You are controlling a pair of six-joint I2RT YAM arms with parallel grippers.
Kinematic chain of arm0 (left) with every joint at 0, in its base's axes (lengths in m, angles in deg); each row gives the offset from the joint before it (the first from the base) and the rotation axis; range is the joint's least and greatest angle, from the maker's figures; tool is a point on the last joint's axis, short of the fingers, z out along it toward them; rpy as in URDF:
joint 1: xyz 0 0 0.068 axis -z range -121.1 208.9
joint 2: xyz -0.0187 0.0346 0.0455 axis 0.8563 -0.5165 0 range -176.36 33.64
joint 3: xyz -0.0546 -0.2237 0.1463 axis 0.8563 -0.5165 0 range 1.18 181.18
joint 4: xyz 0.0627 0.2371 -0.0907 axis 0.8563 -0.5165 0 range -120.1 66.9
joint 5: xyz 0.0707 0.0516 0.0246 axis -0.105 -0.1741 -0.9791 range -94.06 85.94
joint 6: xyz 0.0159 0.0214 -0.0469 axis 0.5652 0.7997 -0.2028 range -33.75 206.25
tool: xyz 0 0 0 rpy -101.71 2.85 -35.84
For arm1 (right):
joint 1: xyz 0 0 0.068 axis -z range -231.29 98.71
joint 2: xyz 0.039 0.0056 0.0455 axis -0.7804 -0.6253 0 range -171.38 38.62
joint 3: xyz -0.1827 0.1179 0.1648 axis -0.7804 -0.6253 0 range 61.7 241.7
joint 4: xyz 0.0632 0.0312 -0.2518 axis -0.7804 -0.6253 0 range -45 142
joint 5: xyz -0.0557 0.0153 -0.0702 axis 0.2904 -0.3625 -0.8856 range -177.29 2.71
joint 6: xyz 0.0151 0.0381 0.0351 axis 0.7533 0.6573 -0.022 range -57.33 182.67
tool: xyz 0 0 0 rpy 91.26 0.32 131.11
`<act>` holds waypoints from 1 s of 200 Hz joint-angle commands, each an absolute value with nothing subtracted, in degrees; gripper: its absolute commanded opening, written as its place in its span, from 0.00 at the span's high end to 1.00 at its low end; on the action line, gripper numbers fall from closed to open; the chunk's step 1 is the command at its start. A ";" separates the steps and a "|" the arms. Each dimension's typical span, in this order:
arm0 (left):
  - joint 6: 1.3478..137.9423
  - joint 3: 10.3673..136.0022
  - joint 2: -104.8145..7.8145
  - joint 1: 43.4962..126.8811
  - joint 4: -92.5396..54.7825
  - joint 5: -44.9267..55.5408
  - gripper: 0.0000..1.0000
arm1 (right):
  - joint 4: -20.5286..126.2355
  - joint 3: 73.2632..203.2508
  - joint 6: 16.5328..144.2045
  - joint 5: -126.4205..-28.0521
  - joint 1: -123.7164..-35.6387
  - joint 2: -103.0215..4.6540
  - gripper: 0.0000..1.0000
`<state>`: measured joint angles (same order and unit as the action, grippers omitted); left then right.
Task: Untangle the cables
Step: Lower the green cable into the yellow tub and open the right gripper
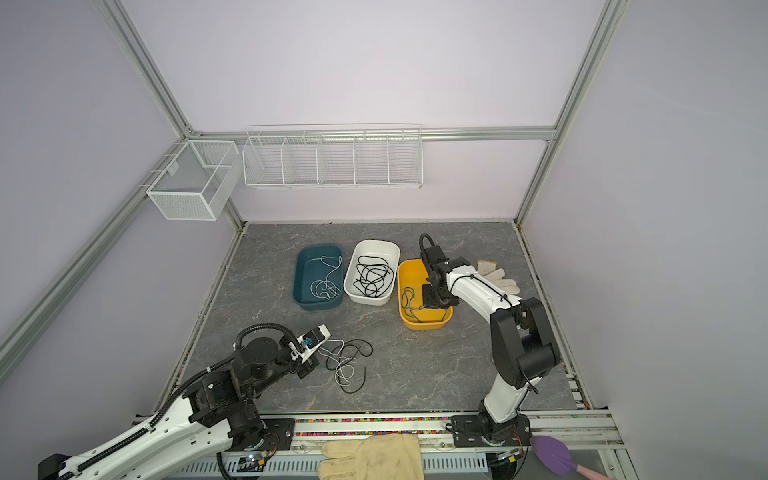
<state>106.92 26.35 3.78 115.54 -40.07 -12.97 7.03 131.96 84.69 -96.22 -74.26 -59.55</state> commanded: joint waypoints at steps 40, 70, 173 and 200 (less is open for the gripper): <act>108.40 25.73 4.38 115.76 -39.92 -11.88 1.00 | 6.34 133.60 84.03 -95.45 -73.93 -59.48 0.83; 108.39 25.72 4.37 115.76 -39.98 -11.88 1.00 | 6.21 133.69 84.03 -95.32 -73.97 -59.30 0.81; 108.44 25.65 4.46 115.74 -40.23 -11.82 1.00 | 4.52 134.54 83.94 -93.28 -74.04 -54.58 0.40; 108.57 25.62 4.55 115.76 -40.24 -12.05 1.00 | 3.46 135.00 83.73 -93.04 -74.39 -51.61 0.25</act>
<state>107.55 26.33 3.86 115.54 -40.09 -12.75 5.72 133.45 83.77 -93.81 -74.26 -55.38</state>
